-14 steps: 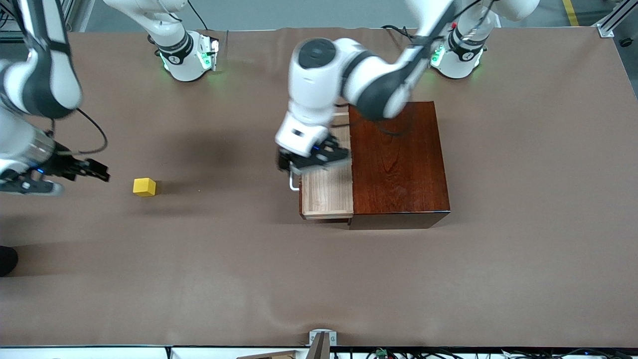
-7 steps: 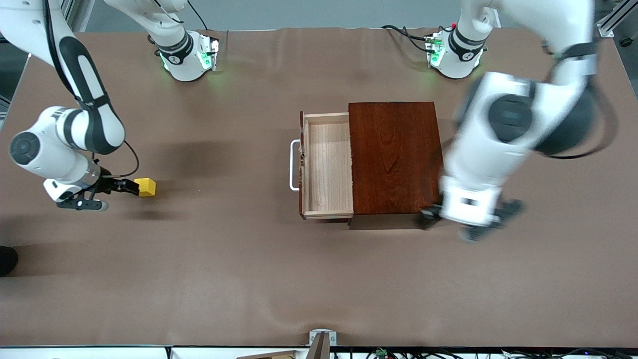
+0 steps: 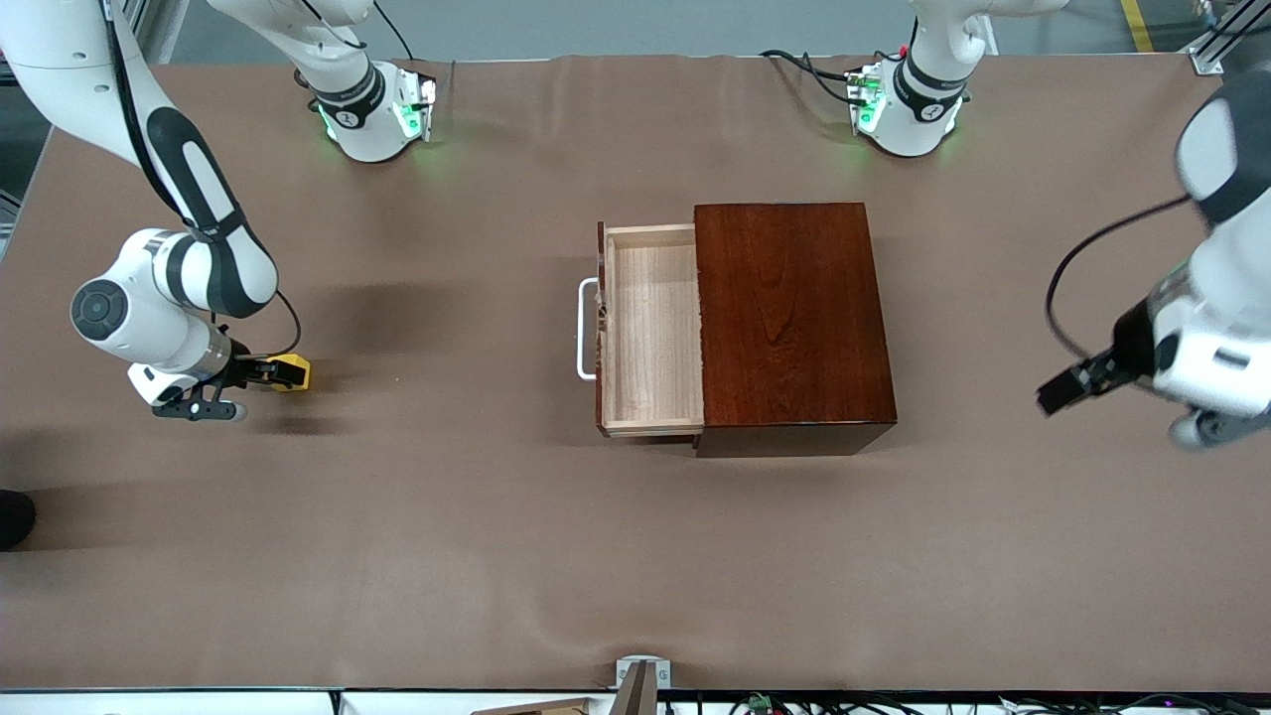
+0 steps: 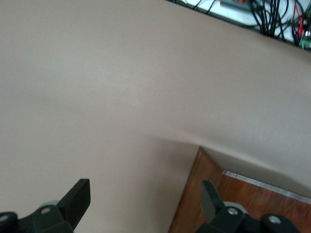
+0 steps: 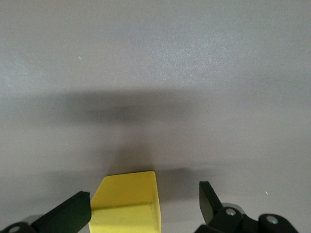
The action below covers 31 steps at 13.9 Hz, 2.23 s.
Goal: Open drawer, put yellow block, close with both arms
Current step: 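Grasp the yellow cube with the right gripper and lift it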
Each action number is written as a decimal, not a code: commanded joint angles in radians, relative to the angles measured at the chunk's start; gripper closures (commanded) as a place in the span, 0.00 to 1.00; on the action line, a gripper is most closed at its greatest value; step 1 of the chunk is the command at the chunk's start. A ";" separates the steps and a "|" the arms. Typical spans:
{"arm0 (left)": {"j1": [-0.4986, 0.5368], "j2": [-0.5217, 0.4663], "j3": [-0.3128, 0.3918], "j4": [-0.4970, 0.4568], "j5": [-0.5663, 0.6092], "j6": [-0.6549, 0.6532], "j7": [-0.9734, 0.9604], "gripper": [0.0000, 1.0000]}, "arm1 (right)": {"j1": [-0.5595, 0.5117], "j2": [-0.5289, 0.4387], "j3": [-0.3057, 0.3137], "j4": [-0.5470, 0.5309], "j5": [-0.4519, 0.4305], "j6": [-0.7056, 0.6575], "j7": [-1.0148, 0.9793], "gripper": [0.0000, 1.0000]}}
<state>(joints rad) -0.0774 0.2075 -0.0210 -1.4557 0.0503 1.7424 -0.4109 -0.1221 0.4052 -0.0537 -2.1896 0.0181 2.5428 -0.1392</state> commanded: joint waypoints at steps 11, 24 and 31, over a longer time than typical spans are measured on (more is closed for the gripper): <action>0.051 -0.231 -0.011 -0.166 -0.122 -0.176 0.328 0.00 | -0.010 0.012 0.005 0.017 0.000 -0.103 -0.003 0.00; 0.067 -0.188 -0.002 -0.163 -0.124 -0.176 0.281 0.00 | -0.027 0.032 0.003 0.083 0.000 -0.257 -0.066 0.00; 0.082 -0.188 -0.002 -0.157 -0.129 -0.175 0.285 0.00 | -0.011 -0.011 0.008 0.236 0.000 -0.505 -0.054 1.00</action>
<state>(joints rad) -0.0197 0.0266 -0.0189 -1.6245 -0.0504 1.5751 -0.1238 -0.1289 0.4287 -0.0552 -2.0461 0.0181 2.1671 -0.1909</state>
